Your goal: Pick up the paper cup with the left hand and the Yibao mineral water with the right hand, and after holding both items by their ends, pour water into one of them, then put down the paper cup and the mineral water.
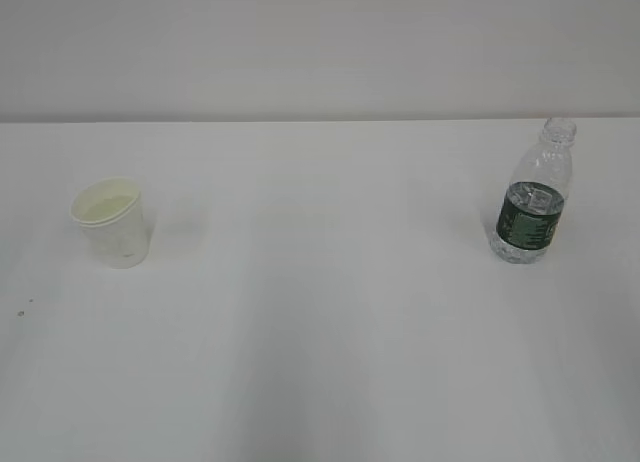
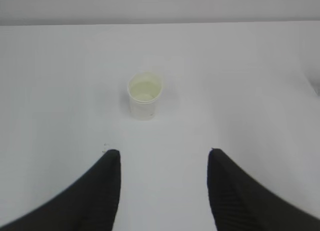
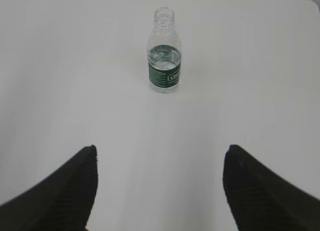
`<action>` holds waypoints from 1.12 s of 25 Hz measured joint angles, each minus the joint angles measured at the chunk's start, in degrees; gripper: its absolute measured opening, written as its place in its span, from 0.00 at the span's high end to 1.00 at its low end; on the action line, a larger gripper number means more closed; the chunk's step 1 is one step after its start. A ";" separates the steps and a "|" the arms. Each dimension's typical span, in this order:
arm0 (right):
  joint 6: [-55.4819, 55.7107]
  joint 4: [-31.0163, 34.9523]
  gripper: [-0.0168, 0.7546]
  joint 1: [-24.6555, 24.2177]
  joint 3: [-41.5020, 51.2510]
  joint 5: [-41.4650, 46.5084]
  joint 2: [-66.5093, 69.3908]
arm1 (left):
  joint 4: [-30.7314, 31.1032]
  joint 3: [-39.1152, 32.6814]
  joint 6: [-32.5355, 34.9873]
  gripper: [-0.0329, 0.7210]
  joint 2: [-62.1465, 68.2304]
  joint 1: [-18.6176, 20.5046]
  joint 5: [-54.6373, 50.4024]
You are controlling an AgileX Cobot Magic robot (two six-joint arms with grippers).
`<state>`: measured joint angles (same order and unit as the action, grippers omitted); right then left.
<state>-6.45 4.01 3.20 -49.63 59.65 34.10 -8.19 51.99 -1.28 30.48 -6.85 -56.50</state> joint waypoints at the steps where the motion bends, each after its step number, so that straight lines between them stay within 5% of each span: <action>1: 0.04 0.00 0.21 0.00 0.00 0.10 0.00 | 0.00 0.00 0.13 0.43 -0.53 0.00 0.00; 28: 0.61 -0.12 0.21 0.00 0.00 0.18 -0.13 | -2.60 -1.96 1.28 0.48 -8.23 0.00 1.56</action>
<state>-5.84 3.89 3.20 -49.63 59.83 33.97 -10.79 50.03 0.00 22.25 -6.85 -54.94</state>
